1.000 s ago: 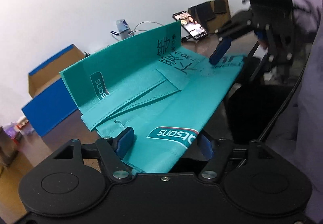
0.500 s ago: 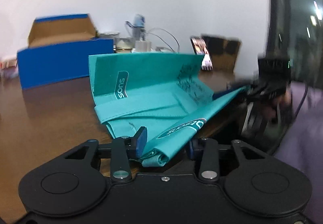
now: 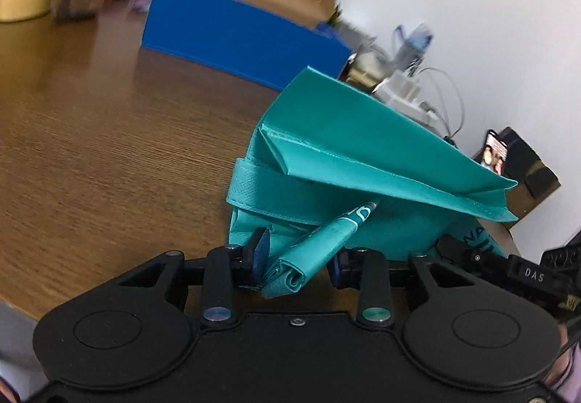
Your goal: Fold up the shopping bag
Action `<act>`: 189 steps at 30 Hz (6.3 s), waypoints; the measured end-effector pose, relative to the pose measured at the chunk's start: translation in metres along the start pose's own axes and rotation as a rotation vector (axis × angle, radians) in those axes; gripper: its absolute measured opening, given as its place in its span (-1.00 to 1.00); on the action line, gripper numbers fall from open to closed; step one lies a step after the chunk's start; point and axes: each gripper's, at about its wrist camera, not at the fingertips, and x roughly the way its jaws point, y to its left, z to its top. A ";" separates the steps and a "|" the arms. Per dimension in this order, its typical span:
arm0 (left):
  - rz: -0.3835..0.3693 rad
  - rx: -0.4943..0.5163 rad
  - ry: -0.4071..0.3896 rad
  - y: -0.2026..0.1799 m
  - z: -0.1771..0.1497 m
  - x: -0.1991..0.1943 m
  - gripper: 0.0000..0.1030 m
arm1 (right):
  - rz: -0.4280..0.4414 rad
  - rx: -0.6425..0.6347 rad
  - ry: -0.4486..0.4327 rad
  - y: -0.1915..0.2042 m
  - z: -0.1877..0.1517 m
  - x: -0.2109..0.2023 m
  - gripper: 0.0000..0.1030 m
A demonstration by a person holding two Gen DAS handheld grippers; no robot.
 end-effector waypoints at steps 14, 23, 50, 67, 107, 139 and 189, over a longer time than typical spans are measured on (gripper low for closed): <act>-0.026 -0.025 0.314 0.025 0.084 0.065 -0.39 | -0.075 0.202 0.099 -0.038 0.062 0.031 -0.23; 0.002 0.081 0.243 0.016 0.084 0.068 -0.44 | -0.392 -0.238 0.053 0.005 0.054 0.047 -0.27; 0.233 0.483 -0.206 -0.062 -0.058 0.006 -0.06 | -0.512 -0.616 0.033 0.111 -0.069 0.029 -0.18; 0.160 0.535 -0.269 -0.059 -0.079 0.004 -0.05 | -0.388 -0.575 -0.104 0.093 -0.057 0.023 -0.48; -0.091 0.632 -0.320 -0.002 -0.092 -0.020 0.06 | -0.044 -0.928 0.134 0.084 -0.083 0.007 0.71; -0.360 0.196 -0.108 0.059 -0.023 -0.039 -0.86 | 0.247 -0.144 0.069 -0.012 -0.020 -0.019 -1.00; -0.345 0.951 -0.223 0.037 -0.084 -0.043 0.14 | 0.188 -0.798 0.160 0.052 -0.050 -0.019 0.26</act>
